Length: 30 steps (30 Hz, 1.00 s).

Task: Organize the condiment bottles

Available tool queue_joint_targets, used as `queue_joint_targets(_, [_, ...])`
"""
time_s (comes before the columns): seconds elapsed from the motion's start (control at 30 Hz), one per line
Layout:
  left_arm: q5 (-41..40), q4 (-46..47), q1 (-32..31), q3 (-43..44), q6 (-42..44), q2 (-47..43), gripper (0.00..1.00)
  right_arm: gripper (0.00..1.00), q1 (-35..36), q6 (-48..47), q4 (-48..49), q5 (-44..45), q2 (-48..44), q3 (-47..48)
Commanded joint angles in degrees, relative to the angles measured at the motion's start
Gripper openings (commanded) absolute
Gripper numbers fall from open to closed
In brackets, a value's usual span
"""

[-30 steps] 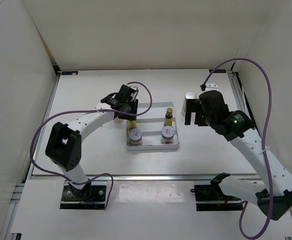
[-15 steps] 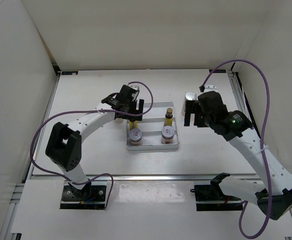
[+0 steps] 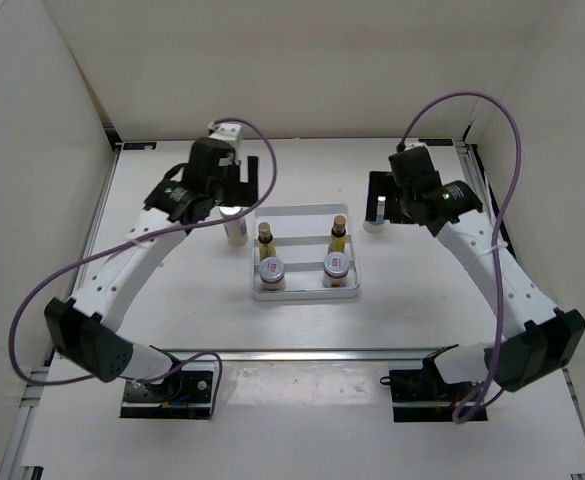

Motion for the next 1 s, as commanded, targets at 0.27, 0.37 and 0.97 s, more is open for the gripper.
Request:
queue_joint_targets(0.27, [-8.8, 4.1, 13.8, -20.1, -0.7, -14.8, 1.00, 0.99, -17.1, -1.9, 0.1, -15.9, 20.6, 20.2])
queue_joint_targets(0.37, [-10.7, 5.4, 14.9, -22.5, -2.1, -15.3, 1.00, 0.99, -17.1, -2.4, 0.8, -15.0, 25.3, 22.4])
queue_joint_targets(0.97, [-14.4, 10.8, 14.9, -32.6, -3.8, -19.0, 1.00, 0.74, -15.5, -2.4, 2.7, -15.5, 39.9, 25.7])
